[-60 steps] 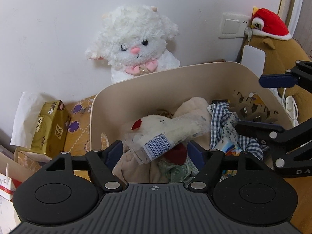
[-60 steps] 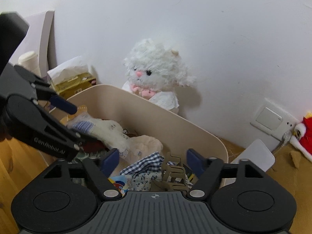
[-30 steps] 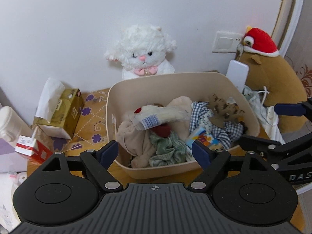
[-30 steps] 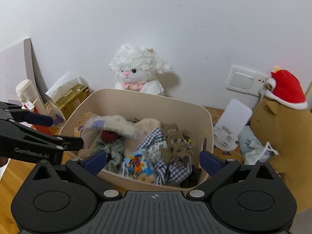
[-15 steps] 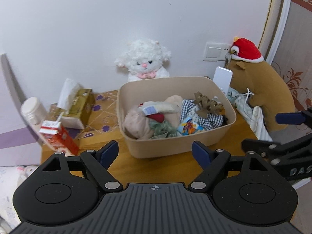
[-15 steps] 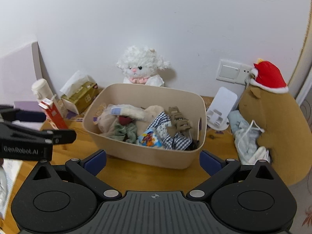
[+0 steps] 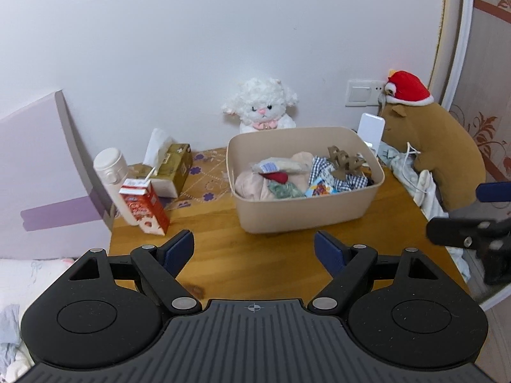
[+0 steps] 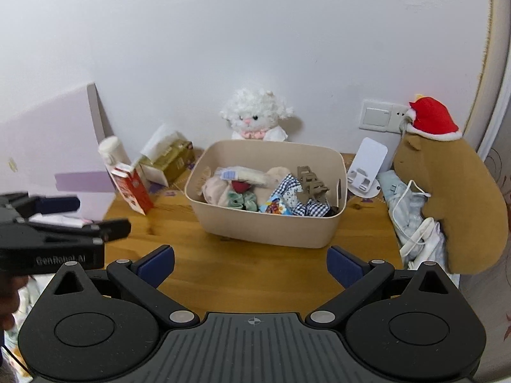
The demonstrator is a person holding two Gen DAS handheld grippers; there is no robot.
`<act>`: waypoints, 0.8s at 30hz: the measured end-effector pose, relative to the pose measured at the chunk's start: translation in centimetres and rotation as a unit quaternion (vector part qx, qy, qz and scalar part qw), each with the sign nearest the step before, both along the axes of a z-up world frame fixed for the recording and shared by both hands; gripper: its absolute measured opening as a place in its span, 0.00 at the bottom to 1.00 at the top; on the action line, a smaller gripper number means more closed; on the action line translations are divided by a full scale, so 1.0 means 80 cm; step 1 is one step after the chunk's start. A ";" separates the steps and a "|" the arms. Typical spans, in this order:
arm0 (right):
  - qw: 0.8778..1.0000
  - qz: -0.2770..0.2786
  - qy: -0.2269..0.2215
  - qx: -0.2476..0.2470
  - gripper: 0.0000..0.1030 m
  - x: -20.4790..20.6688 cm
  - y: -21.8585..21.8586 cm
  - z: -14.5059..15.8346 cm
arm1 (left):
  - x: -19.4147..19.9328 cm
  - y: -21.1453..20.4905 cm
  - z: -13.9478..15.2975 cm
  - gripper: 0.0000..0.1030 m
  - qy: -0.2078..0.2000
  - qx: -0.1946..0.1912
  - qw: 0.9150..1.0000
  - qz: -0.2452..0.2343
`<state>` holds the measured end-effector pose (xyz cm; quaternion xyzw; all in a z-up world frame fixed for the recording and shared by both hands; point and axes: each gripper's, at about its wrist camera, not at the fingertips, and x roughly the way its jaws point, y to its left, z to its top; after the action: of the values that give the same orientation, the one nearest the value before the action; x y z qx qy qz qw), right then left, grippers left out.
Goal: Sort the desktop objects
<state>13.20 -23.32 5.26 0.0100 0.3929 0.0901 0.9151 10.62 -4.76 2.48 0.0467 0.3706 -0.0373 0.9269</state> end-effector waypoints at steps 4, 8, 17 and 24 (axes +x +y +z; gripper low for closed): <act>1.000 -0.002 0.007 0.007 1.00 -0.025 -0.002 0.014 | -0.032 0.004 0.011 0.81 -0.004 -0.006 1.000 0.001; 1.000 -0.012 -0.003 -0.003 1.00 -0.054 -0.002 0.029 | -0.061 0.005 0.026 0.81 -0.013 -0.007 1.000 0.000; 0.999 -0.038 -0.007 -0.004 1.00 -0.110 -0.009 0.054 | -0.111 0.018 0.053 0.81 -0.002 -0.015 1.000 0.002; 0.999 -0.050 0.000 -0.005 1.00 -0.146 -0.019 0.064 | -0.144 0.016 0.057 0.81 0.004 0.002 1.000 -0.004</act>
<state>1.49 -24.86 10.36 0.0247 0.3921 0.0420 0.9186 -0.87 -3.44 7.03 0.0494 0.3738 -0.0401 0.9253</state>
